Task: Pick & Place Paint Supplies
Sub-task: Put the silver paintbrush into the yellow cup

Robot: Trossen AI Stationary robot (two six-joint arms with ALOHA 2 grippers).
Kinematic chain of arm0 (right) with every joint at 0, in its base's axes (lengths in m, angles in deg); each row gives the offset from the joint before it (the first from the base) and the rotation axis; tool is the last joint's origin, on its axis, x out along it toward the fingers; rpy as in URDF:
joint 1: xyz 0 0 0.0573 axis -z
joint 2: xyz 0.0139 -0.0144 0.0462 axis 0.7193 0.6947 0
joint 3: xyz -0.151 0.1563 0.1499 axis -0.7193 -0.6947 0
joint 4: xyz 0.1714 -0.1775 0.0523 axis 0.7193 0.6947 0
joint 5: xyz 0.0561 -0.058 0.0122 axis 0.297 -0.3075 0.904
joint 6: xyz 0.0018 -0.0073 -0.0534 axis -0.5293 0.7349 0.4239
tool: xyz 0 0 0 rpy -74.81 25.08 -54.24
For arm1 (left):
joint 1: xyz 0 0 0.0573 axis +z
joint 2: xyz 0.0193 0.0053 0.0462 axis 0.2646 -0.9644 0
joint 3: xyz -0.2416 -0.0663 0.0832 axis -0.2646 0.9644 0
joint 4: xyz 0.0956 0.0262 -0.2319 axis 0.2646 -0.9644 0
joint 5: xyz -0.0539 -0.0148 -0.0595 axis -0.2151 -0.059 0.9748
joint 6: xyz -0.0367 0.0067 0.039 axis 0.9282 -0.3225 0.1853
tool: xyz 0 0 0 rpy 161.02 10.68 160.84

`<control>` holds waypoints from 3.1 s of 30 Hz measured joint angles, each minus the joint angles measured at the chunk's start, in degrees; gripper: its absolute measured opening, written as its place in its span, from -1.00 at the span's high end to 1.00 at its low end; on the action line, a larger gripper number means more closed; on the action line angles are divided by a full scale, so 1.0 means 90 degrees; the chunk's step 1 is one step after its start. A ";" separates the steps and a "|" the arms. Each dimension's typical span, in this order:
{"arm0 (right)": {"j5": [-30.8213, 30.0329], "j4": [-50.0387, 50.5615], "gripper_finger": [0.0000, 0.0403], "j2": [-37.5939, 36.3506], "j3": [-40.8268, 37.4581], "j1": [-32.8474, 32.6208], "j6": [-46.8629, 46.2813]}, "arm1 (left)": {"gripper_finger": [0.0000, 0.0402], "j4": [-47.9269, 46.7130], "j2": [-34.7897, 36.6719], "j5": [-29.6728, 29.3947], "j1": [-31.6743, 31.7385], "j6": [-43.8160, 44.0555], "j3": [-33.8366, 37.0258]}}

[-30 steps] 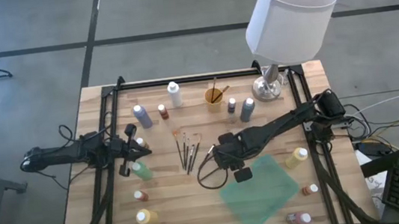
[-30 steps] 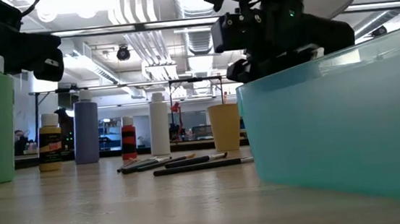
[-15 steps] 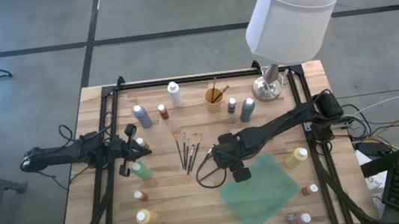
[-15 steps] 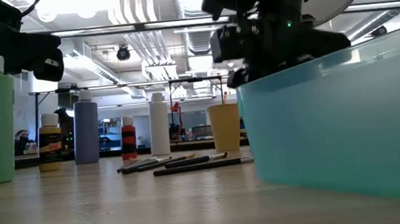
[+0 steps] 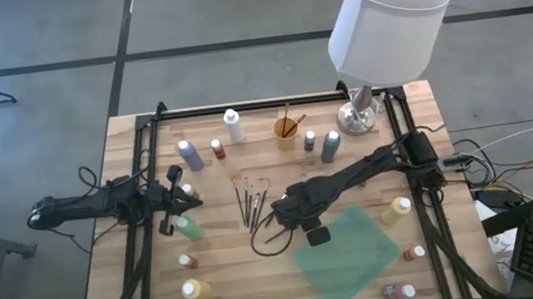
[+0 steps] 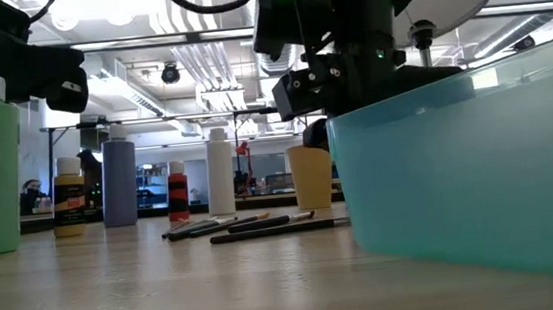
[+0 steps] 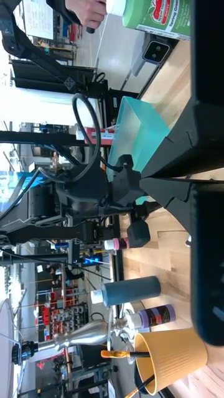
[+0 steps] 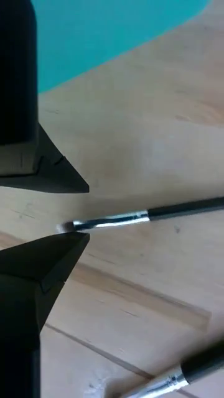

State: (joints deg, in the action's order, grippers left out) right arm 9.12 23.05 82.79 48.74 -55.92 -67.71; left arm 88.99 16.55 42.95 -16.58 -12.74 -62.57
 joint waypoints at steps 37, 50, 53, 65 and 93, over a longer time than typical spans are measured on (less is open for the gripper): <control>-0.0010 -0.0104 0.74 -0.0022 -0.0223 0.0314 -0.0169 | 0.93 0.0000 0.0002 0.0000 -0.0002 -0.0002 0.0000; 0.0016 -0.0059 0.96 -0.0025 -0.0226 0.0314 -0.0007 | 0.93 0.0000 0.0001 0.0000 -0.0002 -0.0001 0.0000; 0.0011 0.0233 0.96 -0.0027 -0.0121 0.0314 0.0079 | 0.93 0.0000 0.0000 0.0000 -0.0002 0.0000 0.0000; -0.0102 0.1396 0.96 -0.0348 0.1141 0.0319 0.0370 | 0.93 0.0000 0.0000 0.0000 -0.0002 0.0000 0.0000; -0.7590 0.3043 0.96 -0.1047 0.2976 0.0944 0.5324 | 0.93 0.0000 -0.0003 0.0001 -0.0002 0.0000 0.0000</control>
State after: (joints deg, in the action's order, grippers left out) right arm -59.19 50.44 73.37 75.53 -47.42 -19.79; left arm 88.99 16.53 42.95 -16.60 -12.74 -62.57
